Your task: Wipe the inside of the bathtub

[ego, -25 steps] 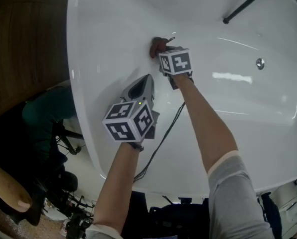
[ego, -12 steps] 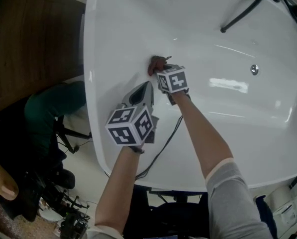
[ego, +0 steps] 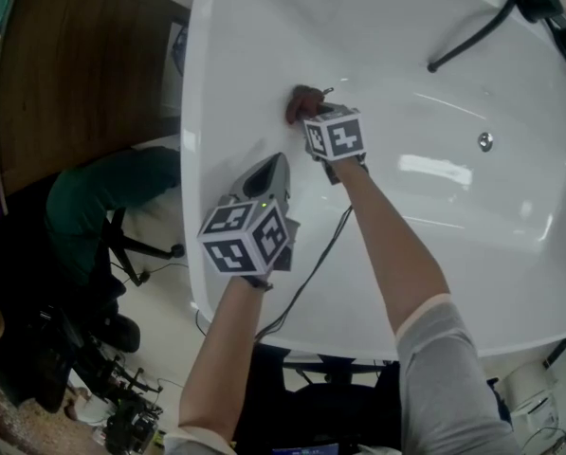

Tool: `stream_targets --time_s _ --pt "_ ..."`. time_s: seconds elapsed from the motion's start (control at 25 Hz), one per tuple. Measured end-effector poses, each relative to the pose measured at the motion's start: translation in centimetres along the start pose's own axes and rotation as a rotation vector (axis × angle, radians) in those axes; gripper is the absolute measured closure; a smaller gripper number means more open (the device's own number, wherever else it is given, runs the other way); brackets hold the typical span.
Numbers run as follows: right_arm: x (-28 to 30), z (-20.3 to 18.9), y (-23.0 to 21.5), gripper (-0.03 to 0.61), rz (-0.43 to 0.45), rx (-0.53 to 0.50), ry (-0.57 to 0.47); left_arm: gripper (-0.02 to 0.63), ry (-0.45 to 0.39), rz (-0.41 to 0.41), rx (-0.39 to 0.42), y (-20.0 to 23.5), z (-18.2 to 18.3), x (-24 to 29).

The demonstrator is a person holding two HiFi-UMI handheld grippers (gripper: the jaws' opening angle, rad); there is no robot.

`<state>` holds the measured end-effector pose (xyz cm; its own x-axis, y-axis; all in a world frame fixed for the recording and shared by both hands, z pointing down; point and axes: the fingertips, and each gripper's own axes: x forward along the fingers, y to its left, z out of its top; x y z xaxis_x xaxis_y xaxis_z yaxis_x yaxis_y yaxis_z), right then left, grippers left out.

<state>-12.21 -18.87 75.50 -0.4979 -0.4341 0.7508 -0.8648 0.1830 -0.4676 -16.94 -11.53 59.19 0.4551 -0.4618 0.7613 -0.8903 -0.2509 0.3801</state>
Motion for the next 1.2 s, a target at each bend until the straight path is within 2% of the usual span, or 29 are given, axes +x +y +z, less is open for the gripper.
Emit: stream_targets --time_s 0.16,0.28,0.4,0.6,0.72,0.88,1.04,1.2 --pt "-1.4 -4.2 3.7 0.465 0.077 -0.047 0.051 0.607 0.007 -0.002 0.001 -0.6 -0.3 -1.1" --pt "-2.1 -5.7 5.0 0.465 0.074 -0.042 0.075 0.607 0.011 0.005 -0.008 -0.8 -0.2 -2.3" --pt "-2.1 -4.6 4.7 0.466 0.049 -0.049 0.083 0.607 0.007 0.011 -0.013 -0.5 0.1 -3.3" --pt "-1.9 0.6 3.5 0.467 0.017 -0.036 0.035 0.607 -0.004 0.020 -0.028 0.0 0.6 -4.1" --pt "-2.1 2.4 3.2 0.468 -0.005 -0.057 0.029 0.607 -0.005 0.017 -0.034 -0.1 0.6 -4.4" --pt "-2.8 1.9 4.3 0.466 0.010 -0.041 0.015 0.607 -0.013 0.019 -0.047 0.1 0.7 -5.0" --pt "-3.7 -0.4 6.9 0.465 0.058 -0.049 0.039 0.607 -0.017 0.025 -0.056 0.2 0.6 -5.9" --pt "-4.3 -0.9 8.1 0.465 0.048 -0.066 0.059 0.607 -0.026 0.024 -0.059 -0.3 0.9 -6.9"
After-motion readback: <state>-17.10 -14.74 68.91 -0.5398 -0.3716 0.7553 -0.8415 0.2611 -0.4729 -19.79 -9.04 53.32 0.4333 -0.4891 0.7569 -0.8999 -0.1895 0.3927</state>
